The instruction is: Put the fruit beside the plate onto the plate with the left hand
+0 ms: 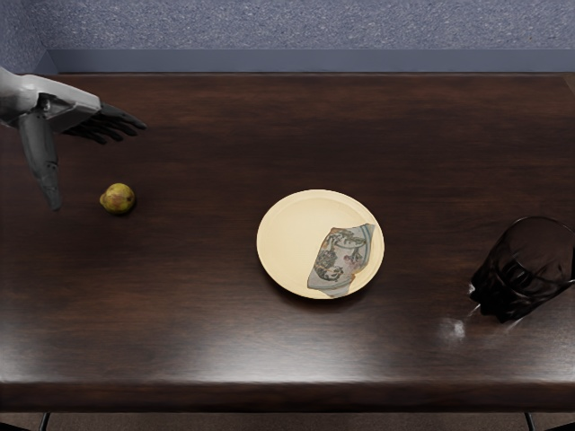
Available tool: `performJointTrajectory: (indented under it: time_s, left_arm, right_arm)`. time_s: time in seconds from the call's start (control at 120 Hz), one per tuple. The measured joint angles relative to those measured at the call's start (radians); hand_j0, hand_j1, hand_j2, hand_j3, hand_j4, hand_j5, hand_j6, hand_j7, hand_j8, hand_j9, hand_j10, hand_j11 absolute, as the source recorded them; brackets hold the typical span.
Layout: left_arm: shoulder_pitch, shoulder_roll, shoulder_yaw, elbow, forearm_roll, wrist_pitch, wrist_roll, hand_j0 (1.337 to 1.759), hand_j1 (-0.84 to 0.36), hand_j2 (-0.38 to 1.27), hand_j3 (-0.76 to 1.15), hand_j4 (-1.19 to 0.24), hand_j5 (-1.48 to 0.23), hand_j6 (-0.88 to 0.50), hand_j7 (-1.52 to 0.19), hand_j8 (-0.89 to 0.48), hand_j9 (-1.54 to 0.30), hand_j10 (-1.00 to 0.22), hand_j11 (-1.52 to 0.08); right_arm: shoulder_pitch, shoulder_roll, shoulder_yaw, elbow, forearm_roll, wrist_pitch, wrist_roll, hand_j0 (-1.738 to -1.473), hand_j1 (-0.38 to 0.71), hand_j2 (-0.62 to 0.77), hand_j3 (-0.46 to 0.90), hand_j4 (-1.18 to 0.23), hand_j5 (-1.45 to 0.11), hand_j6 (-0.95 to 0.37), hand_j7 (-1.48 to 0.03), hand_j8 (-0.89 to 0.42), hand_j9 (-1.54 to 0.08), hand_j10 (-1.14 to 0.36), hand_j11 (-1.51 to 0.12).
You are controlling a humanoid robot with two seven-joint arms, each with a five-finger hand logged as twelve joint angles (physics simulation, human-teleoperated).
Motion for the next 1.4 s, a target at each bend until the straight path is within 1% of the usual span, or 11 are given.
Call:
performJointTrajectory:
  time_s: [0.367,0.425,0.5,0.6,0.658,0.692,0.908,1.033,1.158,1.267,1.4]
  left_arm:
    - [0.007,-0.001,-0.036,0.005,0.023,0.0,0.002,1.658,0.31,0.01,0.0,-0.03,-0.04,-0.03,-0.04,-0.03,-0.04,-0.03,-0.04]
    - [0.071,-0.003,-0.05,0.033,0.023,0.0,0.006,1.658,0.31,0.01,0.0,-0.03,-0.04,-0.03,-0.04,-0.03,-0.04,-0.03,-0.04]
    - [0.072,-0.011,-0.066,0.074,0.022,0.0,0.023,1.658,0.31,0.01,0.0,-0.03,-0.04,-0.03,-0.04,-0.03,-0.04,-0.03,-0.04]
    - [0.071,-0.169,-0.042,0.097,0.008,0.0,0.035,1.658,0.32,0.01,0.0,-0.03,-0.04,-0.03,-0.04,-0.03,-0.04,-0.03,-0.04]
    - [0.036,-0.3,0.04,0.102,-0.047,0.0,0.037,1.658,0.32,0.01,0.0,-0.03,-0.03,-0.03,-0.03,-0.03,-0.03,-0.03,-0.03]
    - [0.029,-0.323,0.093,0.101,-0.081,0.01,0.038,1.658,0.32,0.0,0.0,-0.03,-0.03,-0.03,-0.03,-0.03,-0.03,-0.03,-0.03]
    - [-0.016,-0.341,0.266,-0.024,-0.282,0.313,0.045,1.658,0.32,0.0,0.0,-0.03,-0.03,-0.03,-0.03,-0.03,-0.03,-0.03,-0.03]
    - [-0.016,-0.362,0.313,-0.072,-0.371,0.45,0.103,1.658,0.32,0.01,0.0,-0.03,-0.03,-0.03,-0.03,-0.03,-0.03,-0.03,-0.03]
    - [-0.014,-0.44,0.328,-0.112,-0.403,0.572,0.128,1.658,0.32,0.01,0.0,-0.03,-0.03,-0.03,-0.03,-0.03,-0.03,-0.03,-0.03]
    - [0.065,-0.492,0.312,-0.14,-0.429,0.706,0.135,1.658,0.32,0.01,0.0,-0.03,-0.03,-0.03,-0.03,-0.03,-0.03,-0.03,-0.03]
    - [0.083,-0.507,0.293,-0.152,-0.437,0.785,0.138,1.658,0.32,0.01,0.0,-0.03,-0.03,-0.03,-0.03,-0.03,-0.03,-0.03,-0.03]
  right_arm:
    - [-0.009,0.0,-0.001,0.0,0.001,0.001,0.0,-1.658,-0.35,0.0,0.0,0.0,0.0,0.0,0.0,0.0,0.0,0.0,0.0]
    - [-0.009,0.0,-0.001,0.0,0.001,0.001,0.0,-1.658,-0.35,0.0,0.0,0.0,0.0,0.0,0.0,0.0,0.0,0.0,0.0]
    - [-0.009,0.0,-0.001,0.0,0.001,0.001,0.0,-1.658,-0.35,0.0,0.0,0.0,0.0,0.0,0.0,0.0,0.0,0.0,0.0]
    - [-0.01,0.0,-0.001,0.0,0.001,0.001,0.0,-1.658,-0.35,0.0,0.0,0.0,0.0,0.0,0.0,0.0,0.0,0.0,0.0]
    - [-0.01,0.0,-0.001,0.0,0.001,0.001,0.0,-1.658,-0.35,0.0,0.0,0.0,0.0,0.0,0.0,0.0,0.0,0.0,0.0]
    - [-0.01,0.0,-0.001,0.0,0.001,0.001,0.0,-1.658,-0.35,0.0,0.0,0.0,0.0,0.0,0.0,0.0,0.0,0.0,0.0]
    - [-0.01,0.0,-0.001,0.0,0.001,0.001,0.0,-1.658,-0.35,0.0,0.0,0.0,0.0,0.0,0.0,0.0,0.0,0.0,0.0]
    - [-0.01,0.0,-0.001,0.0,0.001,0.001,0.0,-1.658,-0.35,0.0,0.0,0.0,0.0,0.0,0.0,0.0,0.0,0.0,0.0]
    - [-0.01,0.0,-0.001,-0.001,0.001,0.001,0.0,-1.658,-0.35,0.0,0.0,0.0,0.0,0.0,0.0,0.0,0.0,0.0,0.0]
    - [-0.01,0.0,-0.001,0.0,0.001,0.001,0.0,-1.658,-0.35,0.0,0.0,0.0,0.0,0.0,0.0,0.0,0.0,0.0,0.0]
    - [-0.01,0.0,-0.001,-0.001,0.001,0.001,0.0,-1.658,-0.35,0.0,0.0,0.0,0.0,0.0,0.0,0.0,0.0,0.0,0.0]
